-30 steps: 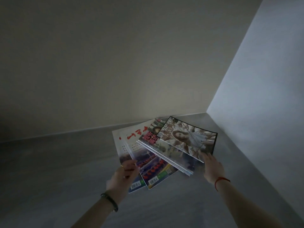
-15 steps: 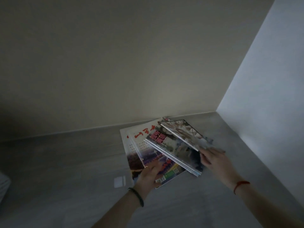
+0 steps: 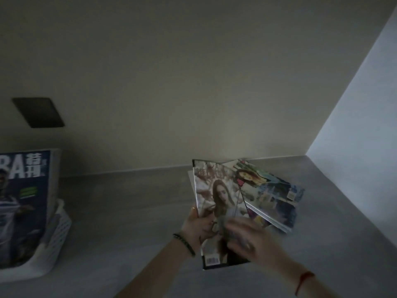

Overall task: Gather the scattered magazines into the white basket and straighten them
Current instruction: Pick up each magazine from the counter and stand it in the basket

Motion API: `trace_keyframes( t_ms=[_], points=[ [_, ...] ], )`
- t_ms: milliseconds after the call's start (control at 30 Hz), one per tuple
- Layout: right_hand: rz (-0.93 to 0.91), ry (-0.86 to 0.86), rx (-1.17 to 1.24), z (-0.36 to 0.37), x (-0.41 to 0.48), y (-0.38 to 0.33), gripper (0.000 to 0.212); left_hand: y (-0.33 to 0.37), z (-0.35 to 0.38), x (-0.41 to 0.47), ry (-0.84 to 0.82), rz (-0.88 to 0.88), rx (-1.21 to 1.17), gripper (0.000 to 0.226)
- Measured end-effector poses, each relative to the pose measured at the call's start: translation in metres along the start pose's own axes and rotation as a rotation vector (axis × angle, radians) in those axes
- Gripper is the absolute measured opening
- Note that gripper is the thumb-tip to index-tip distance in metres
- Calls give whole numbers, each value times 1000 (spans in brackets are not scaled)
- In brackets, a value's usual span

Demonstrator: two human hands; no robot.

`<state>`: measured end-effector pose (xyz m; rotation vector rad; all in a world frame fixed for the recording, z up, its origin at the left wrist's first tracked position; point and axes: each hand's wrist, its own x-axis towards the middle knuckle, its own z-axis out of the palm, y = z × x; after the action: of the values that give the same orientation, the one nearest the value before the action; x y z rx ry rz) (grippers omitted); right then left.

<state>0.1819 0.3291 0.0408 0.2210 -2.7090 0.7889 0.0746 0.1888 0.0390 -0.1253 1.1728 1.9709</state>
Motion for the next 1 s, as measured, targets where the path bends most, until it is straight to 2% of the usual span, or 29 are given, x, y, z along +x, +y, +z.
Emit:
trace_keyframes(
  t_ms=[33, 67, 100, 167, 200, 233, 300, 333, 400, 467, 533, 633, 733, 833, 867, 933, 1000],
  points=[
    [121, 63, 98, 0, 10, -1, 42, 11, -11, -7, -52, 18, 27, 51],
    [236, 133, 179, 1, 21, -1, 52, 22, -22, -16, -89, 41, 75, 58],
    [359, 170, 280, 3, 33, -4, 66, 35, -32, -28, -105, 78, 134, 52],
    [635, 67, 548, 9, 57, -18, 85, 61, -58, -50, -103, 191, 233, 37],
    [701, 8, 691, 15, 68, -28, 82, 74, -72, -61, -106, 232, 269, 35],
    [713, -18, 806, 23, 78, -40, 69, 87, -85, -75, -100, 265, 305, 35],
    [641, 1, 951, 46, 98, -66, 27, 113, -116, -99, -51, 314, 359, 34],
    [592, -2, 978, 57, 110, -82, 13, 128, -132, -112, -20, 339, 384, 32],
    [511, -60, 936, 77, 133, -114, 21, 157, -166, -136, 46, 403, 447, 30],
    [454, -82, 782, 95, 161, -151, 19, 188, -199, -158, 115, 499, 511, 31],
    [365, -20, 650, 114, 191, -192, 17, 219, -232, -178, 198, 589, 563, 31],
    [216, 74, 657, 142, 233, -255, 27, 261, -275, -202, 368, 681, 657, 26],
    [214, 67, 687, 175, 265, -294, 26, 289, -317, -213, 547, 647, 668, 26],
    [293, 7, 615, 214, 278, -312, 17, 294, -358, -212, 728, 539, 846, 17],
    [331, -4, 576, 226, 279, -315, 17, 292, -370, -210, 757, 491, 904, 20],
    [364, -2, 471, 248, 275, -313, 30, 284, -389, -203, 781, 411, 982, 32],
    [394, -35, 419, 263, 268, -310, 23, 275, -402, -198, 743, 364, 988, 34]
  ],
)
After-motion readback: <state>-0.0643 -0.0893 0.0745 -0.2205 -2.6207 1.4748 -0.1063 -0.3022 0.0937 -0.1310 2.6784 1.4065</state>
